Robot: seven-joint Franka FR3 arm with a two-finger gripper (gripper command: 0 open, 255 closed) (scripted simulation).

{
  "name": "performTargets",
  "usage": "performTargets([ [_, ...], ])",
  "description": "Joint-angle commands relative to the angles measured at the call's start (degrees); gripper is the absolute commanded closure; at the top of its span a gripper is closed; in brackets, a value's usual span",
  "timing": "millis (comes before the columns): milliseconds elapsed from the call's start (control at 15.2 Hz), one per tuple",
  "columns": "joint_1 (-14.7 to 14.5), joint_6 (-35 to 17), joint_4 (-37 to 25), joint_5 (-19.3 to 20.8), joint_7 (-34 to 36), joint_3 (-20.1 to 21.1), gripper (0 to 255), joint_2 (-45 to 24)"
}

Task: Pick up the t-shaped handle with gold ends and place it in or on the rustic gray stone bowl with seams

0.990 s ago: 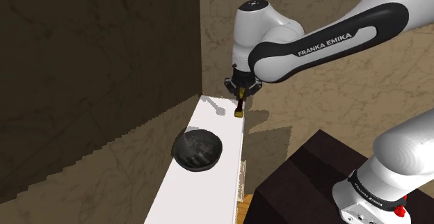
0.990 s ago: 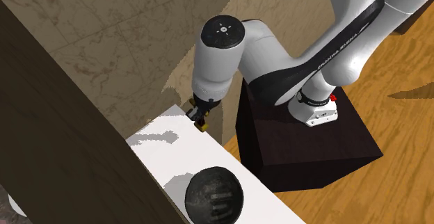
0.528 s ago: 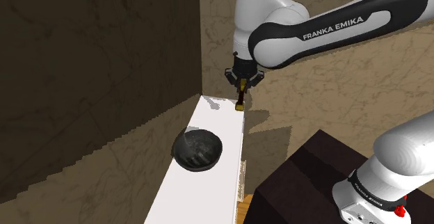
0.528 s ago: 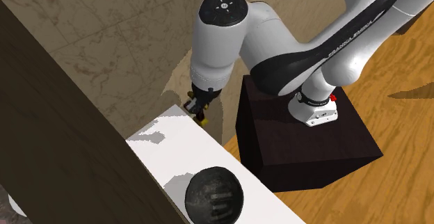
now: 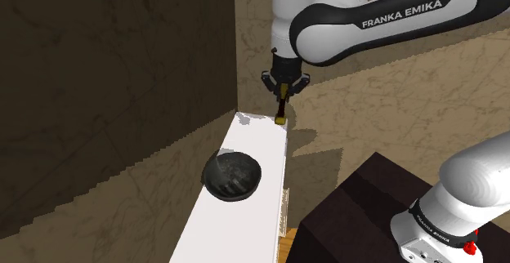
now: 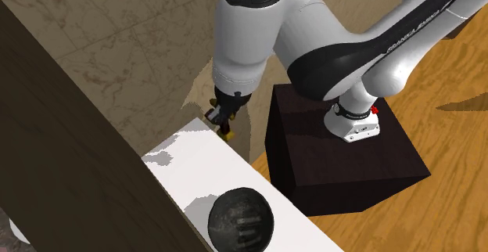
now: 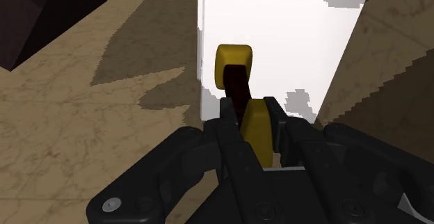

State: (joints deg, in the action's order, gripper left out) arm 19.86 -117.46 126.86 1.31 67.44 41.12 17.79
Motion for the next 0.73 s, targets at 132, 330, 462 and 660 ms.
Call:
performTargets([
  [132,-0.8,3.4,-4.8,1.0,5.9,4.5,255,-2.3],
  [330,-1.1,5.9,-9.1,2.9,11.1,8.6,255,-5.5],
  [462,-1.3,7.8,-12.3,4.9,15.0,11.5,255,-8.3],
  [660,-2.0,11.0,-17.8,9.3,21.6,16.1,255,-13.9],
])
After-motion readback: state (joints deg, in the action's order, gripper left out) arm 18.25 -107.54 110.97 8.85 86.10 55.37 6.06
